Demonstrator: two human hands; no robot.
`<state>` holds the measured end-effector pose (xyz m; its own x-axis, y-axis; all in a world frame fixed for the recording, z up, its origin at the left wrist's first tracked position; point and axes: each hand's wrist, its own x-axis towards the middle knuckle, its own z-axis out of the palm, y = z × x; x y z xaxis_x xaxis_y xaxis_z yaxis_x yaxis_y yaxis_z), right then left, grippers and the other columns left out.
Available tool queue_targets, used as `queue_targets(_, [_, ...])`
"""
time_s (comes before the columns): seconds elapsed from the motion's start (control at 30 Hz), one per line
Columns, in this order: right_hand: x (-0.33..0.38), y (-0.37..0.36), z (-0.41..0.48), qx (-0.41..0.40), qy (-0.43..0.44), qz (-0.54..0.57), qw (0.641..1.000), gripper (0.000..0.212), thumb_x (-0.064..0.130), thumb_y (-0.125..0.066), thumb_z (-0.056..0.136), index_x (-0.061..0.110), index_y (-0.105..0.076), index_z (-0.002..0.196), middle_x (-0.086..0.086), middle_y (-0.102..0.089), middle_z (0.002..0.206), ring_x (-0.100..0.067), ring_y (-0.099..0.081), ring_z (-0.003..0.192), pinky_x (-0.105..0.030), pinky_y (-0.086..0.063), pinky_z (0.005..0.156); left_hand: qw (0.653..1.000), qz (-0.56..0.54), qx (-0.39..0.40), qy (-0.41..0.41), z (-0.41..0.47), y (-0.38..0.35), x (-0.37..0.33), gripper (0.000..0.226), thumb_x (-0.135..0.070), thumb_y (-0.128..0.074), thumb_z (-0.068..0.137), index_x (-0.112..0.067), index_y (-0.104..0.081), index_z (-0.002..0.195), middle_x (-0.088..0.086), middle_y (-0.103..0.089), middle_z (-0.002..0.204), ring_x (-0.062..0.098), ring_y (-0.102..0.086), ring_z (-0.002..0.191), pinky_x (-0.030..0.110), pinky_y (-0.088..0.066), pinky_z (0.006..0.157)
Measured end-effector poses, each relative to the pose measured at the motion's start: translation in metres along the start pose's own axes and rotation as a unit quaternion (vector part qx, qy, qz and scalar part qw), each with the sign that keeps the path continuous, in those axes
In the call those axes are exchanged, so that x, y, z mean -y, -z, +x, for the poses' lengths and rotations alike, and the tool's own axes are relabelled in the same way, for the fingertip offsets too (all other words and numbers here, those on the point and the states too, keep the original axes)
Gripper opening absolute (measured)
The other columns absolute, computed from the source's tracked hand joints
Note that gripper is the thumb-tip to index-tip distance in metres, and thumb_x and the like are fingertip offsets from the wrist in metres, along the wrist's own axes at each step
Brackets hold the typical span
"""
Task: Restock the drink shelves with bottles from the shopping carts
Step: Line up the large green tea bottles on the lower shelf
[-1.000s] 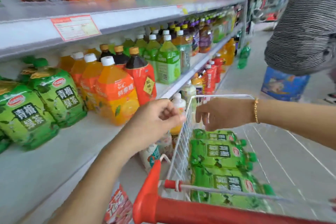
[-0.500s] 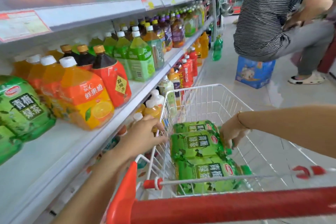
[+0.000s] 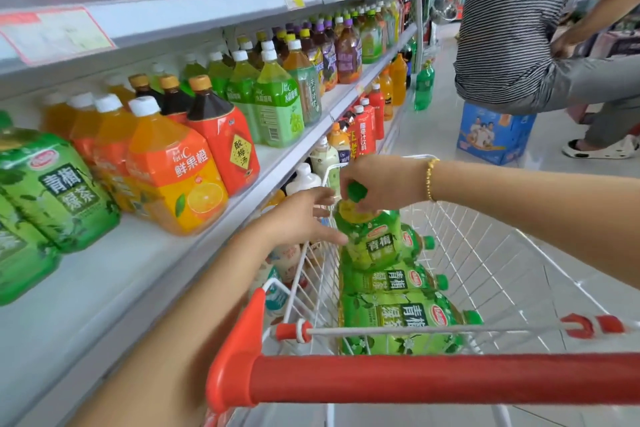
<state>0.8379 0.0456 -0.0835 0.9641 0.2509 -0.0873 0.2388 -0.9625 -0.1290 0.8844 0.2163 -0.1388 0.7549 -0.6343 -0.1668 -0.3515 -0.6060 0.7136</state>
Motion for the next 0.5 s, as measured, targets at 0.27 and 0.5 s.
queue_targets(0.27, [-0.022,0.054,-0.010,-0.047,0.099,0.345,0.932,0.025,0.013,-0.069,0.079,0.014,-0.062,0.103,0.003,-0.064,0.086,-0.017,-0.067,0.069,-0.026,-0.058,0.064,0.983,-0.141,-0.083,-0.084,-0.011,0.004,0.000,0.079,-0.056,-0.088,0.036,-0.036,-0.060,0.108,-0.009,-0.068,0.114,0.015,-0.061,0.110,0.044,-0.044,0.102])
queue_targets(0.5, [-0.075,0.015,-0.007,0.104,-0.055,0.446,0.887,0.086,0.039,-0.085,0.055,0.012,-0.050,0.128,0.002,-0.062,0.118,-0.012,-0.064,0.103,-0.029,-0.049,0.097,0.955,-0.159,-0.224,-0.107,-0.023,-0.004,0.001,0.057,-0.056,-0.073,0.050,-0.028,-0.064,0.098,-0.010,-0.071,0.096,0.006,-0.067,0.091,0.033,-0.052,0.084])
